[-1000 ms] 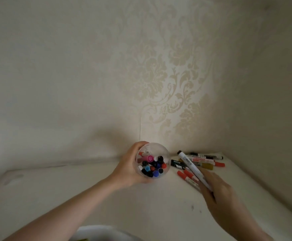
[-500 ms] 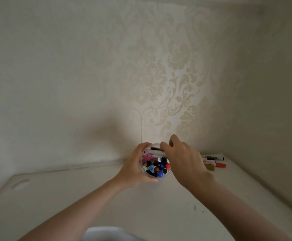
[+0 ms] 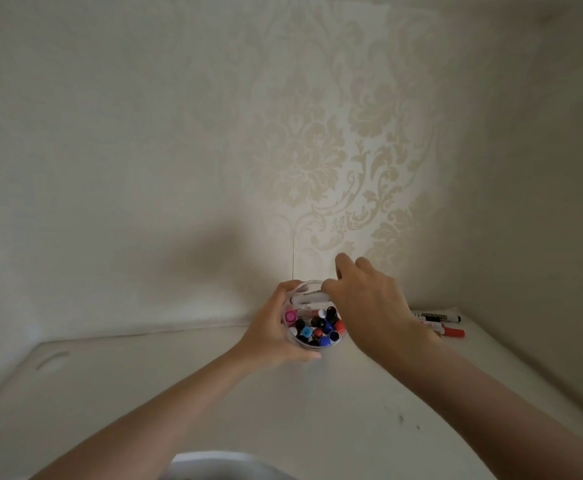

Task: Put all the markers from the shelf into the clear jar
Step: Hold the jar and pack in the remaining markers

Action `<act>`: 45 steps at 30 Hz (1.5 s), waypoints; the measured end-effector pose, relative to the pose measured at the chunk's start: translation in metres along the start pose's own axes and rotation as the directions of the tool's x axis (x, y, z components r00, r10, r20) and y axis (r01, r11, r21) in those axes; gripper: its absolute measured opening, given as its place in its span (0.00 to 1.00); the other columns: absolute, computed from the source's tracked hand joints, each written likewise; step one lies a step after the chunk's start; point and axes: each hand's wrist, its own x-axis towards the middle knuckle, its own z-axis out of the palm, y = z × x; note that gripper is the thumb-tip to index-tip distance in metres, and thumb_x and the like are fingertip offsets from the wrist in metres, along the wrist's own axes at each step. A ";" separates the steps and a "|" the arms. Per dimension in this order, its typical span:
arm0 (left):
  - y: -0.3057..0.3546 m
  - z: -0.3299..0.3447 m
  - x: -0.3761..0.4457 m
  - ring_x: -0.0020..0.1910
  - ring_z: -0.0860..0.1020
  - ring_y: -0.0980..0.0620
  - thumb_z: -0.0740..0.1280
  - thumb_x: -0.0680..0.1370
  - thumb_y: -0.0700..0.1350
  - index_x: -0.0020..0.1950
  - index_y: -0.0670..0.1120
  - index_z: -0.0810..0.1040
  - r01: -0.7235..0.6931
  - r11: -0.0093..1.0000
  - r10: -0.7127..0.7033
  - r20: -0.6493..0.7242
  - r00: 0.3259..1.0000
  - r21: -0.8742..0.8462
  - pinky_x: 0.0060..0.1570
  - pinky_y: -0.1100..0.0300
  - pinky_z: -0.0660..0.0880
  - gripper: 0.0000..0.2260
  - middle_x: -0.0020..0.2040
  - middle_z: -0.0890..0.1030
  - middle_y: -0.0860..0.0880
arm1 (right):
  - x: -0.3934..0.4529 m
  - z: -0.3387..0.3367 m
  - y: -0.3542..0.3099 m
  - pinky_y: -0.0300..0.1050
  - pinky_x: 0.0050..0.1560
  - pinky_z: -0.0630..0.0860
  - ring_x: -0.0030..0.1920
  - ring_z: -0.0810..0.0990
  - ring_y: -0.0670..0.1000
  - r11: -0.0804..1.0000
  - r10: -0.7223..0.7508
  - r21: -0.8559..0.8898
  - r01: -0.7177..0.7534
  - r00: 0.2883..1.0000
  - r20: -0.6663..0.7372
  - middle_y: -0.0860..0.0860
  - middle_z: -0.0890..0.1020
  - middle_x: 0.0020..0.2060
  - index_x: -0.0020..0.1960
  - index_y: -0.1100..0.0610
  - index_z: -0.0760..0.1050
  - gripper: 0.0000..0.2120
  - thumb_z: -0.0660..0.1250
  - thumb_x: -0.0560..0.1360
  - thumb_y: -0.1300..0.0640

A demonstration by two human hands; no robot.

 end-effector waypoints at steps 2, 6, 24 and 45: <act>0.001 0.002 0.000 0.64 0.79 0.57 0.85 0.59 0.41 0.70 0.57 0.65 -0.008 1.000 0.008 0.012 1.000 0.029 0.60 0.61 0.78 0.46 0.67 0.76 0.56 | 0.005 0.001 0.001 0.40 0.39 0.68 0.47 0.66 0.50 1.000 0.025 -0.003 -0.025 1.000 0.017 0.53 0.68 0.57 0.57 0.56 0.75 0.14 0.69 0.72 0.65; 0.003 0.008 0.000 0.62 0.80 0.57 0.85 0.58 0.43 0.70 0.59 0.66 -0.031 0.996 0.031 0.008 0.999 0.080 0.58 0.61 0.78 0.46 0.64 0.77 0.57 | 0.011 0.017 -0.013 0.41 0.44 0.72 0.53 0.74 0.53 0.996 -0.029 0.091 0.023 0.997 0.067 0.55 0.67 0.58 0.63 0.59 0.72 0.21 0.71 0.71 0.64; 0.001 0.005 -0.005 0.64 0.78 0.53 0.84 0.59 0.43 0.69 0.57 0.67 -0.058 0.994 0.062 -0.035 0.997 0.094 0.56 0.58 0.80 0.44 0.66 0.75 0.55 | -0.033 0.065 0.039 0.42 0.40 0.81 0.40 0.83 0.45 0.758 0.299 0.650 0.052 0.858 -0.417 0.46 0.85 0.42 0.50 0.51 0.82 0.11 0.64 0.71 0.56; 0.009 0.018 -0.006 0.64 0.75 0.60 0.85 0.59 0.39 0.70 0.54 0.67 -0.054 0.995 0.056 -0.024 0.998 0.087 0.58 0.67 0.75 0.45 0.67 0.72 0.59 | -0.111 0.164 0.080 0.39 0.43 0.72 0.42 0.76 0.46 0.835 0.296 0.453 -0.314 0.949 0.113 0.48 0.74 0.49 0.63 0.52 0.68 0.12 0.53 0.82 0.53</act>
